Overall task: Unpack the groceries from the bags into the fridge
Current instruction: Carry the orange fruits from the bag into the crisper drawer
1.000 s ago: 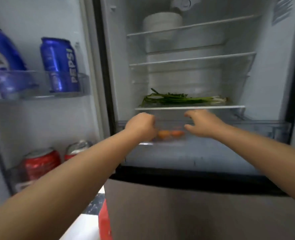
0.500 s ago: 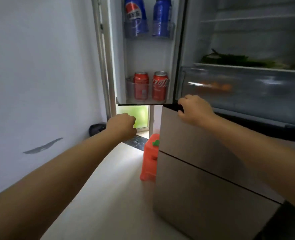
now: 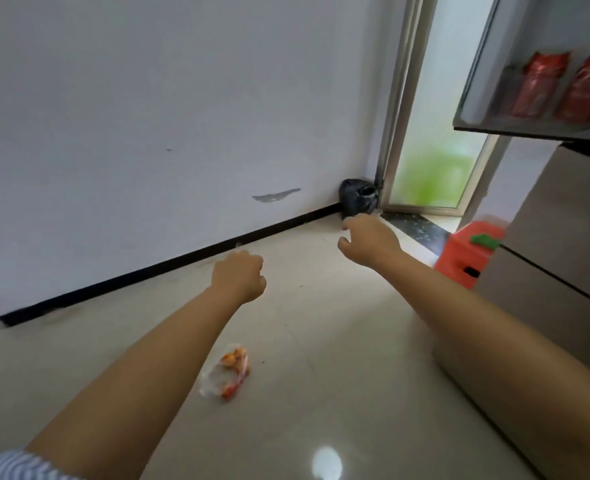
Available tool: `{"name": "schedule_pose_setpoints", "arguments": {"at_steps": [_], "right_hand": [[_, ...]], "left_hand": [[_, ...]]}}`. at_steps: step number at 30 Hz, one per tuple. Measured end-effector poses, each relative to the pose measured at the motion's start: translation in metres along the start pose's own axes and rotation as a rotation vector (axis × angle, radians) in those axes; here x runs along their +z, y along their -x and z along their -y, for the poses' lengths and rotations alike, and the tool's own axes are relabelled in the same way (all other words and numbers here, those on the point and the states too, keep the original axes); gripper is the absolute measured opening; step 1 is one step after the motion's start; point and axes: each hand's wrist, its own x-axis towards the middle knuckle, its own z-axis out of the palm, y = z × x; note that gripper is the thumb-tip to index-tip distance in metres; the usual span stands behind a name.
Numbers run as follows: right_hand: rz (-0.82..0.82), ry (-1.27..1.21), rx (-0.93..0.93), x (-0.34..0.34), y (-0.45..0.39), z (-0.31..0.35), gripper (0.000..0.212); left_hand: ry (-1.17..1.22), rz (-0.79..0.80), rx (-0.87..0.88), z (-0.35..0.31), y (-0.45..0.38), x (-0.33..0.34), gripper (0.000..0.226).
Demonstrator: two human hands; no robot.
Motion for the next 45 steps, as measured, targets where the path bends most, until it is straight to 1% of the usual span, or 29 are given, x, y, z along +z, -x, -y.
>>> {"name": "schedule_pose_setpoints", "arguments": {"at_steps": [4,7,11,15,19,22,29,34,37,39,41,45], "right_hand": [[0.047,-0.027,-0.040,0.043,-0.009,0.078,0.034],[0.088,-0.048,-0.050,0.084,-0.019,0.138,0.036],[0.183,-0.076,0.011,0.147,-0.029,0.209,0.038],[0.308,-0.095,0.118,0.209,-0.028,0.248,0.039],[0.455,-0.094,0.228,0.262,-0.032,0.256,0.039],[0.522,-0.092,0.314,0.295,-0.047,0.251,0.040],[0.669,-0.163,0.463,0.386,-0.116,0.226,0.039],[0.823,-0.159,0.581,0.465,-0.147,0.222,0.036],[0.898,-0.232,0.675,0.522,-0.154,0.226,0.037],[0.924,-0.288,0.780,0.562,-0.155,0.228,0.035],[0.920,-0.317,0.878,0.606,-0.156,0.228,0.034],[0.905,-0.352,0.971,0.708,-0.161,0.233,0.036]], "left_hand": [[0.009,0.046,-0.065,0.081,0.012,0.030,0.036],[0.019,0.096,-0.076,0.142,0.012,0.054,0.036],[0.007,0.192,-0.029,0.225,-0.001,0.090,0.036],[-0.005,0.279,-0.004,0.289,-0.018,0.121,0.036],[0.003,0.377,0.047,0.321,-0.046,0.154,0.036],[0.027,0.450,0.105,0.330,-0.078,0.180,0.036],[-0.008,0.599,0.217,0.345,-0.180,0.239,0.035],[0.014,0.702,0.255,0.366,-0.247,0.291,0.038],[0.062,0.795,0.245,0.376,-0.281,0.340,0.036],[0.072,0.850,0.261,0.380,-0.303,0.382,0.034],[0.073,0.897,0.281,0.384,-0.324,0.433,0.033],[0.117,0.995,0.288,0.387,-0.359,0.547,0.031]]}}
